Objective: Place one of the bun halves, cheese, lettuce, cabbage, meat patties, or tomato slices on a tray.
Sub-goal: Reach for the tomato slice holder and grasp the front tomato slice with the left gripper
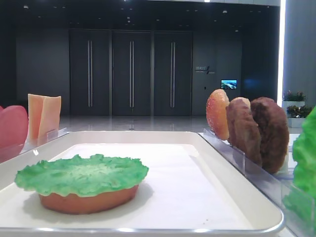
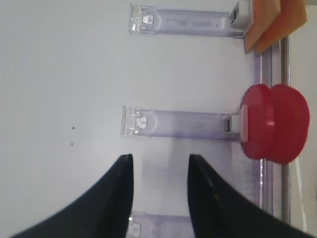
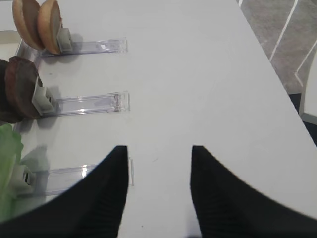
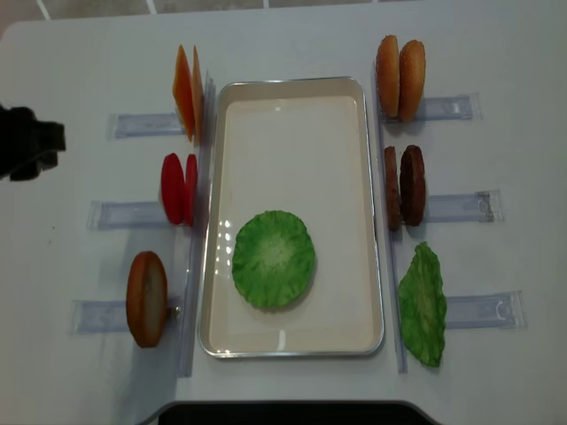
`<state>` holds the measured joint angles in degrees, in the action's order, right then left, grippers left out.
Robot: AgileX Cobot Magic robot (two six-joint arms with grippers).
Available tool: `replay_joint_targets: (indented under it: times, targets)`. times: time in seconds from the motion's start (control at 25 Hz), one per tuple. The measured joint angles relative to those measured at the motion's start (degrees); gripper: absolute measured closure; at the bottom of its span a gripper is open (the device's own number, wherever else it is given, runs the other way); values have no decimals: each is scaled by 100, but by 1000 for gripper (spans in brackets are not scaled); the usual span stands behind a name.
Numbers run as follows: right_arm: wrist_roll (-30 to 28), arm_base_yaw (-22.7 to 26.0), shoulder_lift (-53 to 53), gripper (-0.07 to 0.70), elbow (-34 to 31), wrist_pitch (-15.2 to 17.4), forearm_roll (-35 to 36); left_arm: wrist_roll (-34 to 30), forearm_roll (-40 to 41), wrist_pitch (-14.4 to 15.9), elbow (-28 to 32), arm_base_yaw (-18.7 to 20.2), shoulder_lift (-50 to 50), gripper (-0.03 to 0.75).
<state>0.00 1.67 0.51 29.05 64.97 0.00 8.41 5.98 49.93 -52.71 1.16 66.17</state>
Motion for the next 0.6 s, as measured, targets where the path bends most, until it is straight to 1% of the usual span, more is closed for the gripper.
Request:
replay_joint_targets:
  times: [0.16,0.28,0.4,0.6]
  targets:
    - [0,0,0,342,0,0,0,105,-36,-43,-526,0,975,433]
    - [0,0,0,342,0,0,0,117,-42,-96,-793,0,1579,433]
    - [0,0,0,342,0,-4,0,124,-48,-154,-921,0,1973,433]
    - [0,0,0,342,0,-4,0,142,-120,-187,-947,0,2308,433]
